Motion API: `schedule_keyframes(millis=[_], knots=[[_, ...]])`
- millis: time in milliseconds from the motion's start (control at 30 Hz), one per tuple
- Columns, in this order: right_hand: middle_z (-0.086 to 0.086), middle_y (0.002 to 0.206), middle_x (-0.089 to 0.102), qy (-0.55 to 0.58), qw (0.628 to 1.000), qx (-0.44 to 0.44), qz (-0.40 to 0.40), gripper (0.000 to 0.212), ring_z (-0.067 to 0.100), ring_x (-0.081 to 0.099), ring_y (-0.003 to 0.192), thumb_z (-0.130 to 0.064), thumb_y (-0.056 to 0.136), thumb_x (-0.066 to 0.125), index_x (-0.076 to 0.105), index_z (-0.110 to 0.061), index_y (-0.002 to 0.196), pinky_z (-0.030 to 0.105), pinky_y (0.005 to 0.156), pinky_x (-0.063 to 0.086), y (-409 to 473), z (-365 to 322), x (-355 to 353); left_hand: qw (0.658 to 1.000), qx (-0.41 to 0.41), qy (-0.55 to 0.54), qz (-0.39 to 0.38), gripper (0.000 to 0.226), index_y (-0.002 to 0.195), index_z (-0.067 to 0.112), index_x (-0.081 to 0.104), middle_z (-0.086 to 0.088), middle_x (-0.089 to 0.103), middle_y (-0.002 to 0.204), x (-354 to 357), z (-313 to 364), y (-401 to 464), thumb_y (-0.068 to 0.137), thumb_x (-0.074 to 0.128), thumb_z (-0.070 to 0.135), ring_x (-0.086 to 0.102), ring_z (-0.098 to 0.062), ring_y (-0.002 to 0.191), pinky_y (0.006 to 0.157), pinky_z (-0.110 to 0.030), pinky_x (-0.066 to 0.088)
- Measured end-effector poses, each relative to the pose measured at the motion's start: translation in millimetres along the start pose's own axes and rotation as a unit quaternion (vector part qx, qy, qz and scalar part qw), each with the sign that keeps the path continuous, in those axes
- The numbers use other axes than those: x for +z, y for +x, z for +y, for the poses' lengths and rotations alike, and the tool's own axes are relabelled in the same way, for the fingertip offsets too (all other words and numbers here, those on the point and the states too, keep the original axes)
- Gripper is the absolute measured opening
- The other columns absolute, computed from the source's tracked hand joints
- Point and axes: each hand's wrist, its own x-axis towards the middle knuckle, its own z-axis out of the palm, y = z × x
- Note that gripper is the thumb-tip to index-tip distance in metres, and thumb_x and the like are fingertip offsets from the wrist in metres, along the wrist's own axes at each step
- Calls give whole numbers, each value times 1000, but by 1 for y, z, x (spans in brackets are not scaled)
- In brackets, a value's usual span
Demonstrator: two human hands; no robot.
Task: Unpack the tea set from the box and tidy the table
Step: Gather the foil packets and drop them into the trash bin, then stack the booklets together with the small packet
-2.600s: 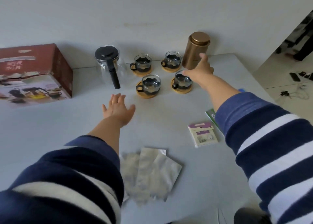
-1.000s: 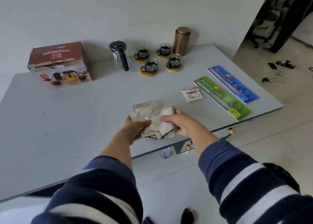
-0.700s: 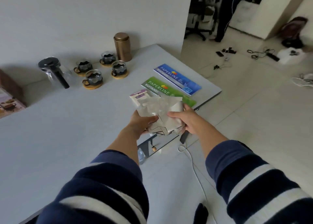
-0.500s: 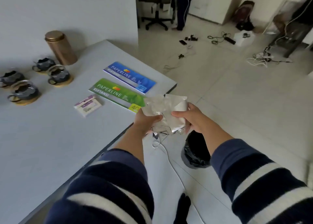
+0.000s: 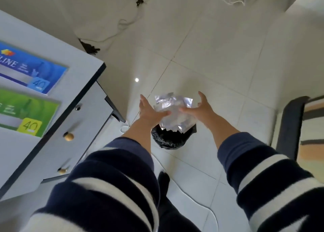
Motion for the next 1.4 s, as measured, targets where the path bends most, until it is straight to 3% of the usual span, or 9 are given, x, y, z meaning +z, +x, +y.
schedule_keyframes(millis=[100,367,533,633,767,933,1133,1233,1400], knots=[[10,152,35,-56,998,40,3,131,31,31,141,-70,39,76,5,-46,147,55,114,26,17,16,1,997,4,79,-15,129,151,21,-22,-3,-12,164,4,-8,15,75,81,32,-1,-26,151,122,-48,10],[9,149,39,-96,995,-20,-7,113,29,31,141,-60,58,77,12,-40,148,54,115,21,27,-22,10,993,6,116,1,123,153,23,-18,-3,-4,164,-14,9,23,77,80,31,8,-28,151,121,-48,17],[8,144,45,-141,986,-89,-18,102,28,33,140,-57,67,75,17,-35,148,53,116,19,15,-77,14,991,14,123,50,113,154,25,-12,-3,3,164,-56,43,4,82,75,33,22,-31,147,113,-45,35],[8,142,47,-155,978,-137,-35,100,29,40,135,-60,65,74,21,-36,146,52,115,23,-4,-123,21,990,42,100,93,104,156,24,-4,-5,13,163,-95,67,-14,85,72,33,27,-27,146,111,-38,32],[7,143,44,-171,961,-209,-63,99,28,42,133,-61,60,73,26,-36,144,50,113,30,-34,-185,44,978,82,69,181,73,153,18,24,-6,33,155,-158,79,-38,92,63,31,38,-25,139,107,-34,35],[6,144,43,-188,930,-295,-113,84,24,43,132,-43,76,75,30,-26,146,37,107,38,-70,-253,101,954,61,56,290,54,146,15,37,-10,41,150,-246,62,-71,97,54,28,45,-28,132,103,-32,37],[7,133,53,-232,889,-363,-153,72,24,58,115,-42,82,70,38,-19,142,28,94,44,-111,-303,203,922,3,38,386,55,146,11,37,-14,40,149,-344,5,-105,97,55,27,45,-31,132,106,-33,33],[8,127,57,-276,863,-385,-175,64,24,61,100,-39,85,67,40,-19,140,28,89,45,-131,-314,257,918,-53,22,392,52,146,12,39,-14,38,150,-381,-37,-113,98,54,24,43,-32,133,108,-35,32],[2,129,53,-355,821,-393,-212,57,28,57,117,-35,88,63,43,-18,138,27,90,43,-139,-306,346,921,-117,52,369,34,130,26,59,-8,50,142,-422,-102,-109,97,52,19,51,-33,125,105,-40,43]])
